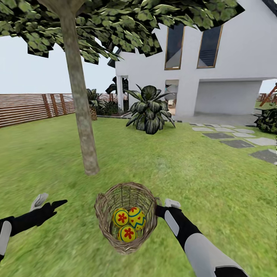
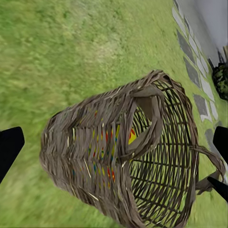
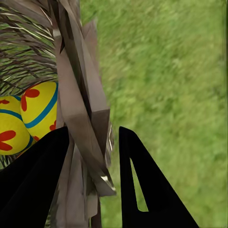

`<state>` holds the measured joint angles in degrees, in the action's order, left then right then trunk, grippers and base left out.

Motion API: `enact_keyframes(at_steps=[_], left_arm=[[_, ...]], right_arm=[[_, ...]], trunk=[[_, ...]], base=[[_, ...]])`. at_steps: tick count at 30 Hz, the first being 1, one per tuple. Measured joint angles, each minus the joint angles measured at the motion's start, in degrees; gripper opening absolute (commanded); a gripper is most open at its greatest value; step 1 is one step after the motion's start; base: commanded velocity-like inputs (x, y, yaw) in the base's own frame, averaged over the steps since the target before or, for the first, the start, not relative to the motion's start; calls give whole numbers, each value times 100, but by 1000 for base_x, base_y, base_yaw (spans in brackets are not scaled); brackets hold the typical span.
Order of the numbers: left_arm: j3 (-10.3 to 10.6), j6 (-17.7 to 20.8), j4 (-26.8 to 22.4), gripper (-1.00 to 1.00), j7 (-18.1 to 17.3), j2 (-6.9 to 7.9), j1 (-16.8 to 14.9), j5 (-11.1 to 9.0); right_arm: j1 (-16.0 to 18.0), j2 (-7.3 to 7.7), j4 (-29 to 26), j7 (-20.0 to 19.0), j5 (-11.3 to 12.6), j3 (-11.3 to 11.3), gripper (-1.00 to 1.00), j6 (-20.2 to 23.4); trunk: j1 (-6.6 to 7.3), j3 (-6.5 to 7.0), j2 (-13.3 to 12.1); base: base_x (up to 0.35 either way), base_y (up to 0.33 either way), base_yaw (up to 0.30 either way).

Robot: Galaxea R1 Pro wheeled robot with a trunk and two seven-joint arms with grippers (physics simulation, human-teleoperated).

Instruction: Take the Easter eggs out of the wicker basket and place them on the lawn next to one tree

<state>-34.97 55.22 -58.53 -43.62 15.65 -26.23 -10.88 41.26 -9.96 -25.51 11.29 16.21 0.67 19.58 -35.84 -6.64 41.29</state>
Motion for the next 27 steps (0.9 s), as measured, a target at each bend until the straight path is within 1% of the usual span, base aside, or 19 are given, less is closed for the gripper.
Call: enact_keyframes(at_steps=[13,22,27], left_arm=[[0,-2,0,100,9,-6,0,0],[0,-2,0,100,9,-9,0,0],[0,-2,0,100,10,-8,1,-2]], right_arm=[[0,0,0,0,0,0,-100,0],[0,0,0,0,-1,0,-100,0],[0,-1,1,2,2,0,-100,0]], trunk=[[0,45,0],[0,77,0],[0,94,0]], base=[[319,0,-100],[320,-36,-90],[314,-101,-78]])
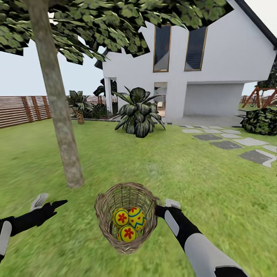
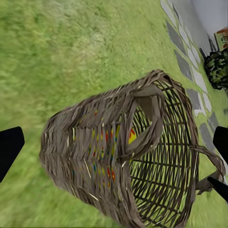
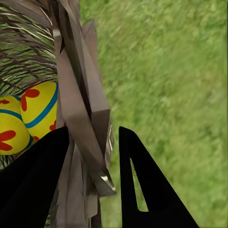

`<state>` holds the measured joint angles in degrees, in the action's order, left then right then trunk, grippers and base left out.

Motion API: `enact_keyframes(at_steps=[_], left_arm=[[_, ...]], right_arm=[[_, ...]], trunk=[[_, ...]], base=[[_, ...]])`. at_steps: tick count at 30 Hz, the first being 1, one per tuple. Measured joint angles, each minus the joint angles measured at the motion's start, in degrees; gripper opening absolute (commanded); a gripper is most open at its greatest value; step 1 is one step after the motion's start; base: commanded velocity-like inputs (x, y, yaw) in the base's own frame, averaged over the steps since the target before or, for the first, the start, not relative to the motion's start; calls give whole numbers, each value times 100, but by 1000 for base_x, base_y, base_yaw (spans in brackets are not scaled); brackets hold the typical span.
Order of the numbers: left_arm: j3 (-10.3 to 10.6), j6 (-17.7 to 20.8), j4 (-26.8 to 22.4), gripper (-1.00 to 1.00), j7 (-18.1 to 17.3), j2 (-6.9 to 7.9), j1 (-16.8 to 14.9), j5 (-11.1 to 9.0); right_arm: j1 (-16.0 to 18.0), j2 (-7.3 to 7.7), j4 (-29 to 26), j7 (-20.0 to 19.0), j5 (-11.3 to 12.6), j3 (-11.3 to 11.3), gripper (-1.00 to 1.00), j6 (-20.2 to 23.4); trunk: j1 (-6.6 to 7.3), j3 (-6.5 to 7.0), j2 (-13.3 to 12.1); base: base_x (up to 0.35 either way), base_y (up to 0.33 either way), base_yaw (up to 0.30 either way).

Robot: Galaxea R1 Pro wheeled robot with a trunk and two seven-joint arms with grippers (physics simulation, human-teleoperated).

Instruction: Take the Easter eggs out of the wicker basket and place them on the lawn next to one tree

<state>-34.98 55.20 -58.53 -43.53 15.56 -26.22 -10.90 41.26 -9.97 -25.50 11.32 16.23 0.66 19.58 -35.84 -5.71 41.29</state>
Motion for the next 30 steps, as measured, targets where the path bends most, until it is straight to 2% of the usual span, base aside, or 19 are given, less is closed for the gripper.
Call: enact_keyframes(at_steps=[20,30], left_arm=[[9,-8,0,100,9,0,0,5],[7,-9,0,100,9,1,5,3]], right_arm=[[0,0,1,8,-5,6,-100,2],[0,0,2,10,-5,6,-100,2]], trunk=[[0,56,0],[0,65,0]], base=[[285,-155,-68],[278,-171,-5]])
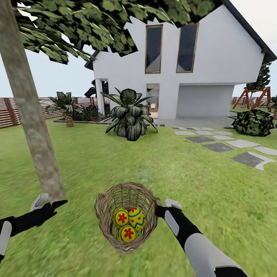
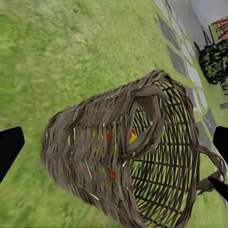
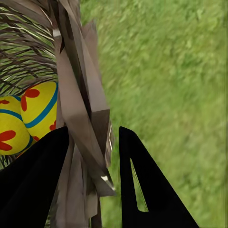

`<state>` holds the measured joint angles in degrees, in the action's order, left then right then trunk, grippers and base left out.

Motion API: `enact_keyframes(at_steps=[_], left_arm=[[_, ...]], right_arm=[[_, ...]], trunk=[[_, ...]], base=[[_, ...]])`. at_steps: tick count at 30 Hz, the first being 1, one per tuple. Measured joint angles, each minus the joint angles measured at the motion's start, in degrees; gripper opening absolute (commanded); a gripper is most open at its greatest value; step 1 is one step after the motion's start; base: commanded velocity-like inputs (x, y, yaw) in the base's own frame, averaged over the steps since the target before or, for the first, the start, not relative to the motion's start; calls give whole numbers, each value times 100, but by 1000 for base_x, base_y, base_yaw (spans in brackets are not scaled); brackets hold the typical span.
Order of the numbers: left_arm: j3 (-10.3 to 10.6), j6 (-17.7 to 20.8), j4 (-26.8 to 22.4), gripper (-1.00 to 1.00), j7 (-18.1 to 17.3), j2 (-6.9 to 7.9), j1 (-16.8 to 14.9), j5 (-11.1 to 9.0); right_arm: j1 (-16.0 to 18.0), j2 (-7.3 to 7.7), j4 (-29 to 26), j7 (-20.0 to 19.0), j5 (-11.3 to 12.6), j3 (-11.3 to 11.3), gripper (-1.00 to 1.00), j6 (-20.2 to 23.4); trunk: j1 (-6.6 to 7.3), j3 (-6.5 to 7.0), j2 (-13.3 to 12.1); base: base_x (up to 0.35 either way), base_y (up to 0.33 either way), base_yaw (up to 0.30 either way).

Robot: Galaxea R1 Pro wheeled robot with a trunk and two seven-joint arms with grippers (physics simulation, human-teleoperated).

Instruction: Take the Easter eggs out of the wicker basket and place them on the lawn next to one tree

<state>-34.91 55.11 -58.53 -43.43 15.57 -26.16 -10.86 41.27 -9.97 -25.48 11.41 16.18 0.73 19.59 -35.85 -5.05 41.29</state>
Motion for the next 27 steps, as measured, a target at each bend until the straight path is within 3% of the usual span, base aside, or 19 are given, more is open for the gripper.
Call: enact_keyframes(at_steps=[17,27], left_arm=[[-6,0,0,100,0,0,3,-1],[-7,2,-1,100,-4,0,4,0]], right_arm=[[0,0,-2,-1,-1,9,-100,0],[0,1,5,-2,9,32,-100,-2]], trunk=[[0,0,0],[-2,0,-1]], base=[[275,-196,0],[157,-10,0]])
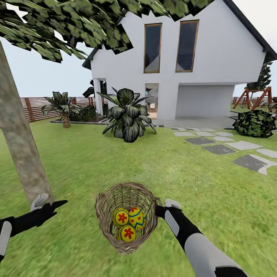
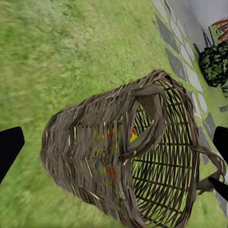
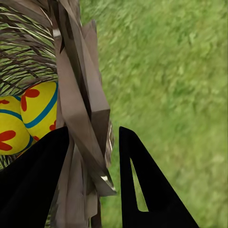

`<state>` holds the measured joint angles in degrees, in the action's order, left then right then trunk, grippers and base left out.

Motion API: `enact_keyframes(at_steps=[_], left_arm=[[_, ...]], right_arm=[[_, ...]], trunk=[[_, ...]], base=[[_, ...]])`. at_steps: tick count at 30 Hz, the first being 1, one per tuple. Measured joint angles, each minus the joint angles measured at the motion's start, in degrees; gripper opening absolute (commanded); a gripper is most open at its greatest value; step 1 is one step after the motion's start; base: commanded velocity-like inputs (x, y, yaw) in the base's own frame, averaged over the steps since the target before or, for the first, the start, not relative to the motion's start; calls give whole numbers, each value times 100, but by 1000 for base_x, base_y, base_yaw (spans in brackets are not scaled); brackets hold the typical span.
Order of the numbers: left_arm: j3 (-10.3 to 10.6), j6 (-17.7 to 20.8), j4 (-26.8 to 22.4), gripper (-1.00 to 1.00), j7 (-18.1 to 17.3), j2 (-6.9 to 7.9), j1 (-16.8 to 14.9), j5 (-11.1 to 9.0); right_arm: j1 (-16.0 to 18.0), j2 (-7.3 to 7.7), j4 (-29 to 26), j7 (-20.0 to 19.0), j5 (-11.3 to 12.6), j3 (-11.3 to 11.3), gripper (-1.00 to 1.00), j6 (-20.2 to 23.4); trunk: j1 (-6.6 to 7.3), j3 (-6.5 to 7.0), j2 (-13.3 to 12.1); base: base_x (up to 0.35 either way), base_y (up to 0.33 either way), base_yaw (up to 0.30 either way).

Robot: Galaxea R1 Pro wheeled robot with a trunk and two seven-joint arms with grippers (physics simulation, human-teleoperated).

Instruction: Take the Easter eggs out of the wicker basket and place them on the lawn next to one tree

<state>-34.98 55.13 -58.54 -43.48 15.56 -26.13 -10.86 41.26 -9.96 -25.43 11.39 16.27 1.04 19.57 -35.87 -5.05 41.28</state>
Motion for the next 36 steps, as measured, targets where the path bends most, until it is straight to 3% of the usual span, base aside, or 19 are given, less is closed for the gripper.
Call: enact_keyframes(at_steps=[7,36], left_arm=[[0,-1,0,100,-11,0,0,-17],[0,-2,0,100,-58,0,0,-1]], right_arm=[[0,0,15,1,12,18,-100,17],[1,51,24,9,7,30,-100,122]], trunk=[[0,0,0],[-637,-521,1164]], base=[[1,0,0],[0,0,0]])
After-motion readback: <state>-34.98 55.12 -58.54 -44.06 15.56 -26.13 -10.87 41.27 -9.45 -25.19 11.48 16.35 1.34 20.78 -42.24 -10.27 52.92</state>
